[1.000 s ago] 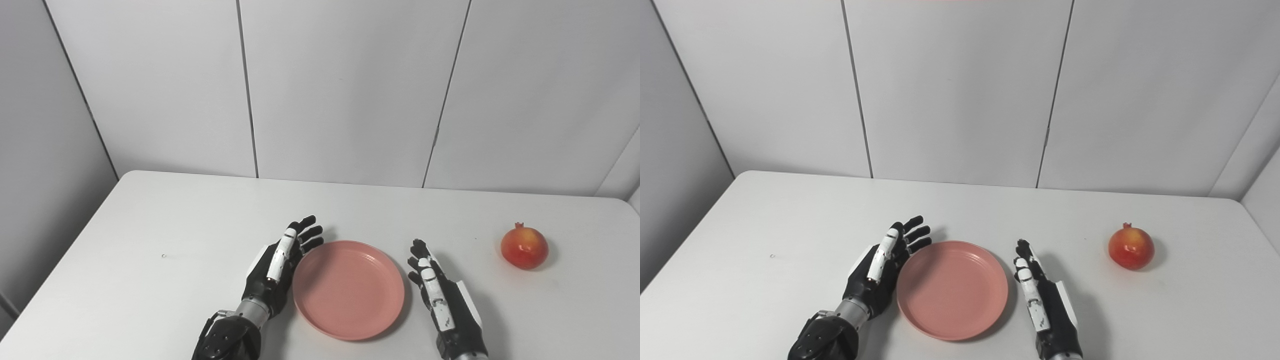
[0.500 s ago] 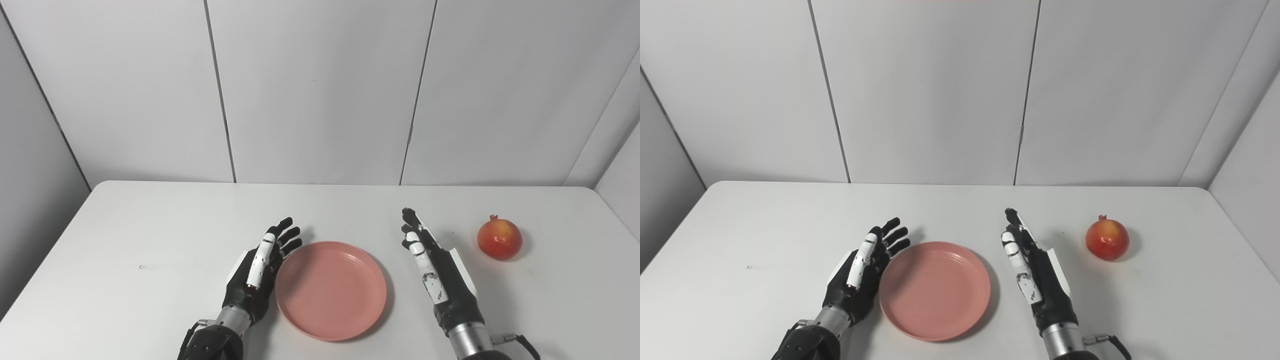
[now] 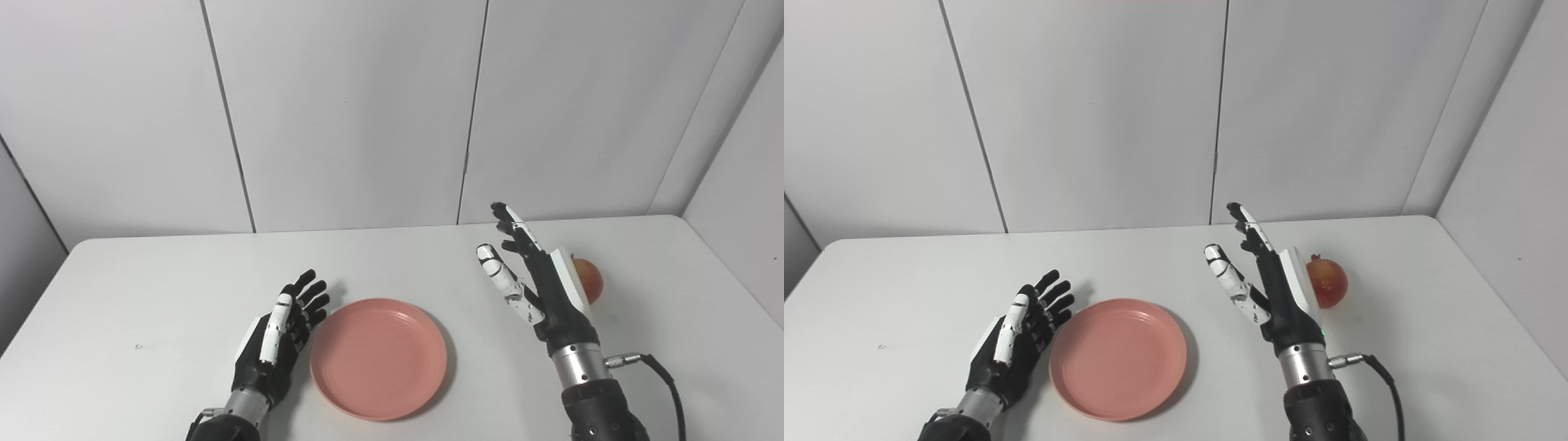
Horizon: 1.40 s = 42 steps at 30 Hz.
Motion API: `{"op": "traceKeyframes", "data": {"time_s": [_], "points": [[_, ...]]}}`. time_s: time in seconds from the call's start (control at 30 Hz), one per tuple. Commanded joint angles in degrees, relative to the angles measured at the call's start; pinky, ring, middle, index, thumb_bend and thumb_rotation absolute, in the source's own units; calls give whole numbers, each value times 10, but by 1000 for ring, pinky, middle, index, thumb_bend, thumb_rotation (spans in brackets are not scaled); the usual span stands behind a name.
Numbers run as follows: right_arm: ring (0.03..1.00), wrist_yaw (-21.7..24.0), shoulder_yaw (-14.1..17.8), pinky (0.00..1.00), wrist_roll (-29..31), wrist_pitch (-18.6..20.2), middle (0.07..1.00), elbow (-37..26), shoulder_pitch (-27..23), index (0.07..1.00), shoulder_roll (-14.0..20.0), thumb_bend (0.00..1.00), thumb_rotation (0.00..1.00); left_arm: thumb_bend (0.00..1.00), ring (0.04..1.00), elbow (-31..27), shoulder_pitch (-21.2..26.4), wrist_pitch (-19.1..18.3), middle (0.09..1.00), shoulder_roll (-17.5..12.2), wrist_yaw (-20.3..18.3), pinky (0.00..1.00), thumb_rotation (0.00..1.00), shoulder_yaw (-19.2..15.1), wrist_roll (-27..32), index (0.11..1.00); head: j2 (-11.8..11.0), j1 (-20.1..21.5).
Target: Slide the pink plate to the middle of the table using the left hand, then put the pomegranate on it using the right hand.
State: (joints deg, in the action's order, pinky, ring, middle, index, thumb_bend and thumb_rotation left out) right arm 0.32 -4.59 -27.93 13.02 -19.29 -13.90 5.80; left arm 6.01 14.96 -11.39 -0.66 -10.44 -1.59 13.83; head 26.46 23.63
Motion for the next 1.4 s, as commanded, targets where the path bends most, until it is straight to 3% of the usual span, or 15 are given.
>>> {"op": "traceKeyframes", "data": {"time_s": [0.0, 0.13, 0.33, 0.37, 0.53, 0.9, 1.37], "points": [[893, -11, 6, 827, -26, 7, 924, -28, -24, 924, 6, 566, 832, 396, 914, 12, 2, 5, 911, -6, -7, 937, 1000, -7, 11, 899, 0, 0], [876, -20, 20, 815, -58, 8, 917, -30, -28, 926, 13, 618, 709, 384, 916, 28, 6, 19, 915, -13, -20, 947, 1000, -11, 20, 905, -3, 14], [879, -47, 46, 810, -118, 16, 909, -21, -28, 921, 26, 729, 653, 371, 908, 44, 9, 30, 907, -16, -21, 933, 1000, -16, 25, 893, -12, 38], [878, -50, 49, 808, -126, 21, 908, -21, -28, 919, 25, 761, 605, 365, 907, 44, 9, 29, 908, -16, -21, 933, 1000, -17, 26, 894, -12, 38], [888, -66, 67, 813, -158, 37, 920, -10, -26, 920, 28, 790, 503, 351, 905, 47, 10, 25, 908, -17, -24, 935, 1000, -20, 34, 896, -12, 40], [879, -70, 100, 785, -180, 71, 925, 8, -30, 927, 31, 794, 506, 345, 901, 44, 11, 17, 911, -21, -22, 928, 1000, -23, 36, 899, -11, 62], [872, -47, 97, 749, -177, 129, 931, 54, -39, 949, 56, 923, 571, 347, 904, 36, 9, 5, 908, -24, -21, 936, 1000, -24, 45, 899, -4, 58]]}}
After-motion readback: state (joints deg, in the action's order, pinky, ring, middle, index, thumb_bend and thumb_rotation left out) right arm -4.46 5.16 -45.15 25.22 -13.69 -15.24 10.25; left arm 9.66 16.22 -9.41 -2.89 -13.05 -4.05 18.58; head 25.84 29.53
